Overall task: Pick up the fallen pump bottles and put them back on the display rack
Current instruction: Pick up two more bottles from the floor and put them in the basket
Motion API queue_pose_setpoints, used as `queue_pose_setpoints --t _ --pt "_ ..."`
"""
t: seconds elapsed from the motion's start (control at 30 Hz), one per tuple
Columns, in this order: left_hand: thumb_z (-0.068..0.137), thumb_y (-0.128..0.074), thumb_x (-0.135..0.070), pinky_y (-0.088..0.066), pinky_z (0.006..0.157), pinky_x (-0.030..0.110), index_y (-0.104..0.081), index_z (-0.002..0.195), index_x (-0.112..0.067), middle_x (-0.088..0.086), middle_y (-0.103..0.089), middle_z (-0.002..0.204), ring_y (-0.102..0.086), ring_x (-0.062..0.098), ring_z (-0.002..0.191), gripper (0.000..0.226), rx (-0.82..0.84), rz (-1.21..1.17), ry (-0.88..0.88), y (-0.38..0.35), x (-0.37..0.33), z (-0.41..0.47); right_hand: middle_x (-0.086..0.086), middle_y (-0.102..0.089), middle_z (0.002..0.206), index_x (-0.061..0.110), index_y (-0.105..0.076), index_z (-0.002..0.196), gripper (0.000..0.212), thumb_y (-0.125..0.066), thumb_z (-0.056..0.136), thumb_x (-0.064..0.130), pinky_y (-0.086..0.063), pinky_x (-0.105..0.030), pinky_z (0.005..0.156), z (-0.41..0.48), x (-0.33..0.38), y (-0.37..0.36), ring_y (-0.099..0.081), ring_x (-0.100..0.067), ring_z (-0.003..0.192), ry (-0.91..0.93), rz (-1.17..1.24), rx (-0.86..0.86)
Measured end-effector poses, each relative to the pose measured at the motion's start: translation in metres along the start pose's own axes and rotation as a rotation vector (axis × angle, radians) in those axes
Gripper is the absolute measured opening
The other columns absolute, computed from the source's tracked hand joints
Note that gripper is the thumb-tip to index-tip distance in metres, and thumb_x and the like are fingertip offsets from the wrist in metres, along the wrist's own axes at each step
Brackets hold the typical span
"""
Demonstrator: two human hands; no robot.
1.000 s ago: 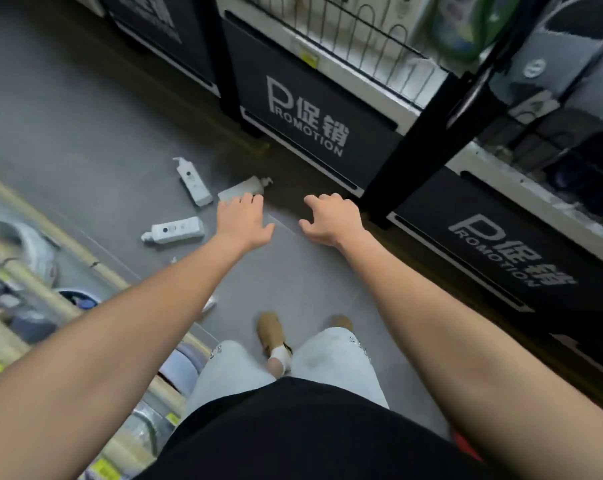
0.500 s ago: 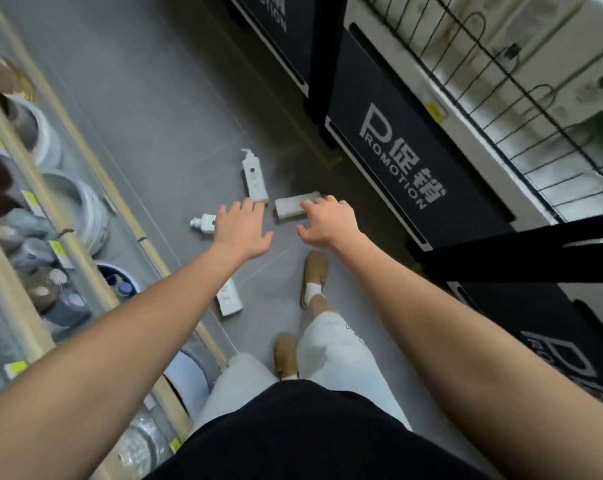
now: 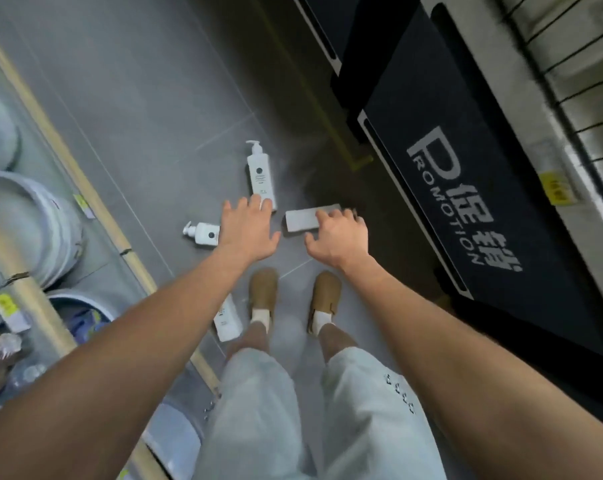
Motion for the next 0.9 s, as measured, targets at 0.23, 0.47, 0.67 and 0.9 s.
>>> queue_pose_setpoints --t 0.23,0.47,0.67,0.9 --pt "0.09 -0.052 -0.042 -0.031 0.103 0.042 -0.04 0.134 -0.012 0.009 -0.044 0.137 -0.043 0.028 0.126 0.055 0.08 0.073 -0.125 -0.104 0.026 0.148 -0.015 -0.051 0.133 0.012 -0.046 0.134 0.051 -0.04 0.094 0.043 -0.037 -0.041 0.097 0.142 -0.006 -0.09 -0.043 -0.033 0.125 -0.219 0.122 0.103" --pt "0.09 -0.051 -0.04 -0.023 0.109 0.045 -0.038 0.14 -0.012 0.009 -0.039 0.145 -0.035 0.029 0.133 0.059 0.078 0.106 -0.302 -0.237 0.019 0.278 -0.014 -0.051 0.132 0.01 -0.046 0.132 0.052 -0.04 0.094 0.045 -0.038 -0.04 0.094 0.269 -0.029 -0.219 -0.043 -0.032 0.125 -0.508 0.335 0.125" --pt "0.088 -0.054 -0.041 -0.02 0.112 0.046 -0.037 0.142 -0.013 0.009 -0.035 0.149 -0.032 0.028 0.136 0.063 0.033 0.089 -0.411 -0.309 -0.001 0.347 -0.021 -0.035 0.146 -0.002 -0.018 0.147 0.088 -0.05 0.09 0.057 -0.038 -0.043 0.102 0.322 -0.059 -0.307 -0.038 -0.036 0.133 -0.927 0.7 -0.016" --pt "0.073 -0.069 -0.035 -0.04 0.095 0.046 -0.056 0.123 -0.005 0.015 -0.056 0.13 -0.056 0.034 0.113 0.06 -0.127 0.032 -0.447 -0.355 0.002 0.379 -0.021 -0.02 0.153 0.008 0.023 0.148 0.126 -0.069 0.077 0.058 -0.028 -0.044 0.11 0.37 -0.064 -0.343 -0.032 -0.037 0.137 -1.385 1.403 -0.146"
Point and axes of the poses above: each hand's wrist, its own z-axis towards the middle knuckle, its own y-axis out of the back of the hand, x = y × z, the point moved 2 cm from there along z, towards the middle knuckle
